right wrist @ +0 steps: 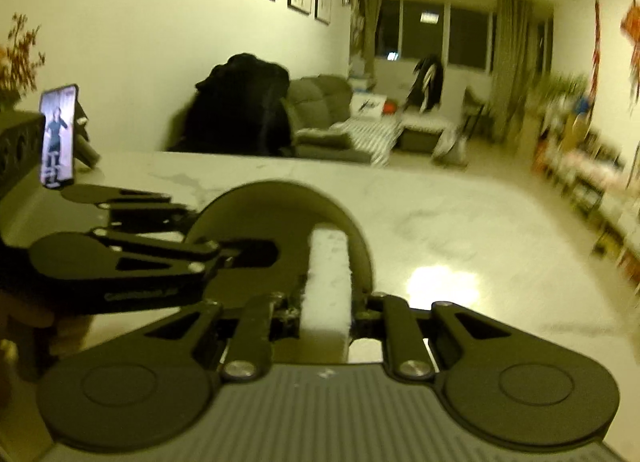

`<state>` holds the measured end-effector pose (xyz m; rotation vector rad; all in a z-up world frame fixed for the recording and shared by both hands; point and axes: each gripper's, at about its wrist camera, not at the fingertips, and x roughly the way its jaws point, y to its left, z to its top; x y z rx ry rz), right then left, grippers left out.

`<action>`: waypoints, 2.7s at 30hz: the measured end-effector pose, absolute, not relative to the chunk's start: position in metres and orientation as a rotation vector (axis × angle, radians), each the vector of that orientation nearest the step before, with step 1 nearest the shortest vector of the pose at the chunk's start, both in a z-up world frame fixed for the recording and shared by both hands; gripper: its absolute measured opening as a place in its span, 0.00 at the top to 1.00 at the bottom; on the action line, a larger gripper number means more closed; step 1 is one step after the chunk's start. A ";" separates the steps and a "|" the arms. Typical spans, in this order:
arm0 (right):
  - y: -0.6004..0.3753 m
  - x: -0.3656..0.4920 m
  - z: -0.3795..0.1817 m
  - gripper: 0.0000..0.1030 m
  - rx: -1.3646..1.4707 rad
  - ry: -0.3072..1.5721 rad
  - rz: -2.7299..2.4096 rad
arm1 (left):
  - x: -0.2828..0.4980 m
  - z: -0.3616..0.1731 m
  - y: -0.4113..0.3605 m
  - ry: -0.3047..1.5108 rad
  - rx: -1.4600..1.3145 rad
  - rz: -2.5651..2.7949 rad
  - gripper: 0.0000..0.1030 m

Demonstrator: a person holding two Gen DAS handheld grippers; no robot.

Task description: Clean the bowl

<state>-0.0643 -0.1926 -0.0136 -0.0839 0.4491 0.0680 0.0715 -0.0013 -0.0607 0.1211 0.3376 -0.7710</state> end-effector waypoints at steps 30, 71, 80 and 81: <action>-0.225 -0.058 -0.024 0.82 0.284 0.568 0.219 | 0.077 -0.061 0.002 0.357 0.086 -0.758 0.71; -0.218 -0.060 -0.009 0.82 0.105 0.458 0.095 | 0.077 -0.061 -0.001 0.353 0.095 -0.749 0.68; -0.223 -0.059 -0.021 0.82 0.131 0.516 0.101 | 0.077 -0.064 -0.006 0.395 0.116 -0.771 0.66; -0.222 -0.060 -0.022 0.82 0.130 0.518 0.101 | 0.077 -0.065 -0.006 0.404 0.122 -0.770 0.65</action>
